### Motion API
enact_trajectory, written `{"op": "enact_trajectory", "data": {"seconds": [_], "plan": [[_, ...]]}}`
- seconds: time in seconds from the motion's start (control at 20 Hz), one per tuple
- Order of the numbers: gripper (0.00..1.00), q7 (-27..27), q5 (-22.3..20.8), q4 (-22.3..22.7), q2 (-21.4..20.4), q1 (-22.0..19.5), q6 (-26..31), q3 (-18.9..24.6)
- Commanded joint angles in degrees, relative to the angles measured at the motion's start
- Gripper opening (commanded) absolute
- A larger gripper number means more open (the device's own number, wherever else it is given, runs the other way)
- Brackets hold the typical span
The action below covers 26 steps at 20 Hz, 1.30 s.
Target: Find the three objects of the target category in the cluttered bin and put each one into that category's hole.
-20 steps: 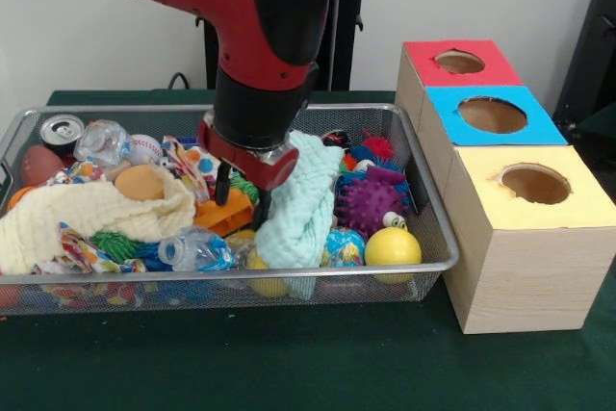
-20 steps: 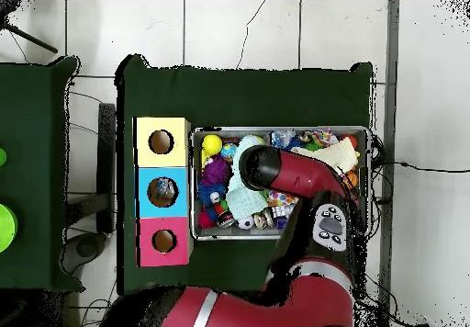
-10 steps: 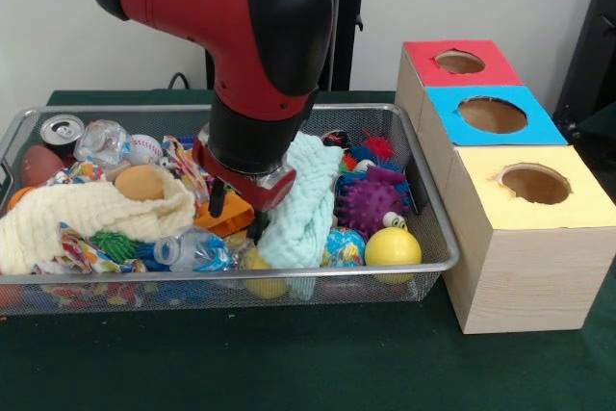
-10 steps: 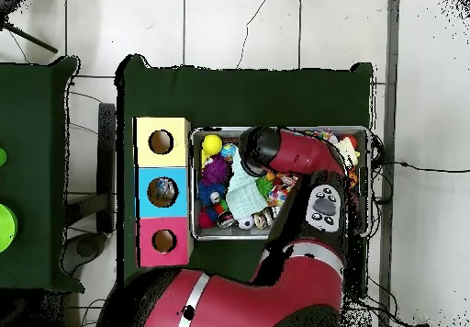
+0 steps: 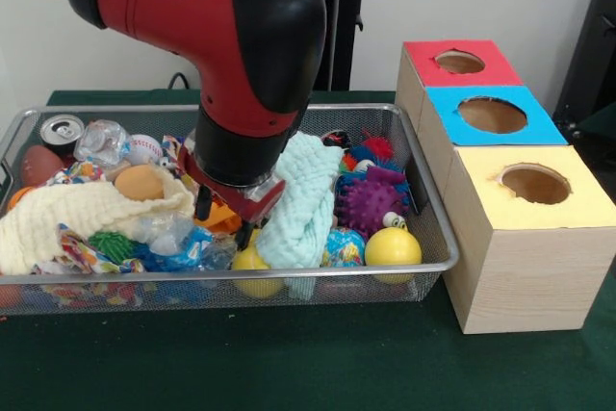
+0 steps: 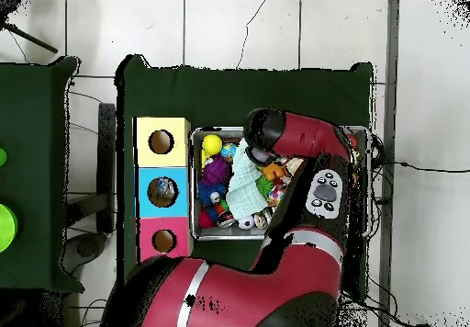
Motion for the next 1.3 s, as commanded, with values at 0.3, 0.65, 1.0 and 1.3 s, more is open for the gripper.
{"op": "enact_trajectory", "data": {"seconds": [0.3, 0.65, 1.0, 1.3], "plan": [[1.00, 5.04, -0.39, -9.88, 3.49, -0.92, -0.79, 4.36], [1.00, 5.67, -0.23, -3.62, 1.30, -1.37, -5.83, 6.01], [1.00, 7.09, 0.00, 2.25, -1.42, -0.89, -10.47, 5.99], [1.00, 7.69, 0.30, 5.39, -2.34, -1.14, -14.13, 6.46]]}}
